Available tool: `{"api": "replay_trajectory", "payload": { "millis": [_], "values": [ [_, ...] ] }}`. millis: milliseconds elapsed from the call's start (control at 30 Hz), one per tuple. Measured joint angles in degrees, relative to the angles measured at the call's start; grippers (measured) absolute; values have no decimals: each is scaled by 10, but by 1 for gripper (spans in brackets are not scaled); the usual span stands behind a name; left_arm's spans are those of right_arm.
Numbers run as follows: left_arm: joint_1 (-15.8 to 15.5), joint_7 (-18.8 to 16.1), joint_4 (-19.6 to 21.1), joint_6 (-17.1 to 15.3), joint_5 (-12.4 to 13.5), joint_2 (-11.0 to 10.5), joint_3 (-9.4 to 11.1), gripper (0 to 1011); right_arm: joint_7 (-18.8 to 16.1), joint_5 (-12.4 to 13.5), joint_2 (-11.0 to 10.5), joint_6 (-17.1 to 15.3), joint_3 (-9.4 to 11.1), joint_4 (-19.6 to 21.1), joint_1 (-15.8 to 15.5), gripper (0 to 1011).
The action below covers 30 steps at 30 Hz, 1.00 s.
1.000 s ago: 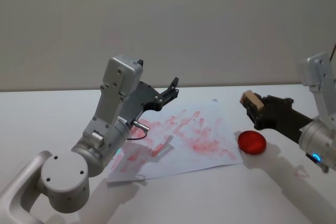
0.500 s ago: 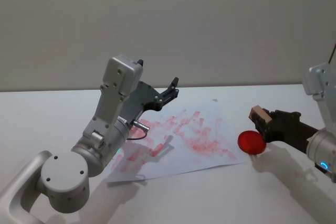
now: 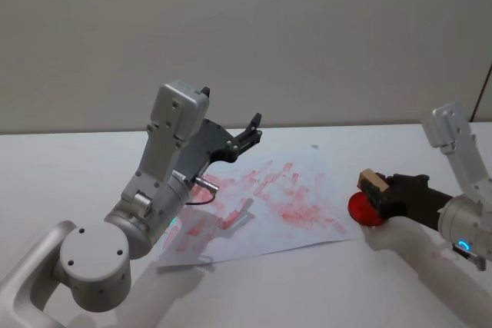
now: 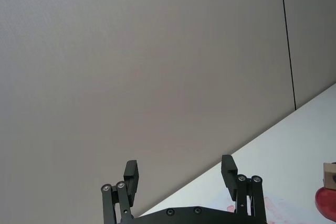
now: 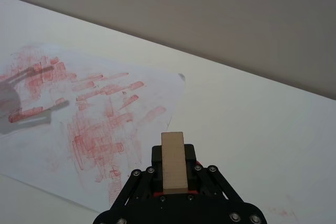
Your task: Use the one hand to pick up the stamp and affix it onto the A4 paper.
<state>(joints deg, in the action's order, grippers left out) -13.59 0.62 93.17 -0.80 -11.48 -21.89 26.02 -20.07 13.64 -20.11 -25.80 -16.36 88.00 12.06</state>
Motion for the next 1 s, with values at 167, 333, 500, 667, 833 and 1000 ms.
{"api": "replay_trajectory", "payload": {
  "millis": [167,333,500,667,833,1000],
  "values": [
    [0,0,0,0,0,0,0,1001,-7,-8,5,-2,-5,-14,7,219],
    [0,0,0,0,0,0,0,1001,-10,-15,9,-5,-8,-25,12,219],
    [0,0,0,0,0,0,0,1001,-8,-19,10,-7,-10,-29,12,219],
    [0,0,0,0,0,0,0,1001,-3,-21,9,-9,-11,-29,11,219],
    [0,0,0,0,0,0,0,1001,0,-23,8,-10,-11,-30,9,263],
    [0,0,0,0,0,0,0,1001,2,-24,8,-10,-12,-30,8,422]
  ]
}}
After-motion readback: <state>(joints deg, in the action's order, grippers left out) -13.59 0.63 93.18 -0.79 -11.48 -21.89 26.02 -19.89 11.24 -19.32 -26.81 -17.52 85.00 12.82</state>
